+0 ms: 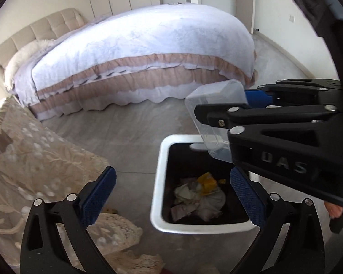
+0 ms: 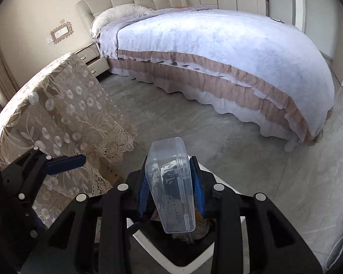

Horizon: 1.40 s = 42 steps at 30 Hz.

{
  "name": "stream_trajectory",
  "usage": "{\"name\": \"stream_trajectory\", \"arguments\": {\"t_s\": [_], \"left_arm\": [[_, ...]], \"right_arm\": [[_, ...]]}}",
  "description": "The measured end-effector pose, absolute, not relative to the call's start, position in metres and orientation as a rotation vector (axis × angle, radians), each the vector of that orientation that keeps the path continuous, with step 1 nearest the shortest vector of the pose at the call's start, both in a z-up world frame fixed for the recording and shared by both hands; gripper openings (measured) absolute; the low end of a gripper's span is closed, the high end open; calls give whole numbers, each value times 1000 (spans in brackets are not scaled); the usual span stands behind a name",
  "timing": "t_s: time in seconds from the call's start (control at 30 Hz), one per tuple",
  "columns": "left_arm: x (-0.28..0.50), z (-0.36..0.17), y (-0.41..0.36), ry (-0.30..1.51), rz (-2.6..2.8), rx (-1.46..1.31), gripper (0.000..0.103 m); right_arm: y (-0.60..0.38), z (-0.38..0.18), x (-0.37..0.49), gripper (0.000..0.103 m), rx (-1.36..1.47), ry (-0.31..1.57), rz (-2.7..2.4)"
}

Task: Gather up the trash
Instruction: 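Carry printed bag and clear box over the white bin and release both, then move both tools back to the table over the last items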

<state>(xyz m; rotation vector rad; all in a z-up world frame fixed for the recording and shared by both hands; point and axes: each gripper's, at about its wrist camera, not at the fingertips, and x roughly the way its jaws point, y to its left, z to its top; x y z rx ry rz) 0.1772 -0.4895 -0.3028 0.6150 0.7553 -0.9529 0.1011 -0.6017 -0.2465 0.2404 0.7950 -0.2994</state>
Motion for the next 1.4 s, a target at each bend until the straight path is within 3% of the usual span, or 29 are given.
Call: {"name": "stream_trajectory", "arguments": {"t_s": [0.2, 0.3, 0.5, 0.9, 1.4], "left_arm": [[190, -317, -479, 812, -922, 624, 98], [191, -322, -474, 819, -910, 638, 98], [177, -318, -472, 761, -920, 687, 98], [162, -214, -445, 546, -864, 568, 98], [178, -134, -295, 433, -466, 445, 98]], "right_arm": [[-605, -282, 114, 37, 284, 840, -259], [-606, -300, 119, 98, 270, 882, -255], [-611, -306, 115, 98, 307, 933, -297], [-578, -180, 100, 98, 173, 607, -246], [-448, -106, 146, 98, 71, 430, 122]]}}
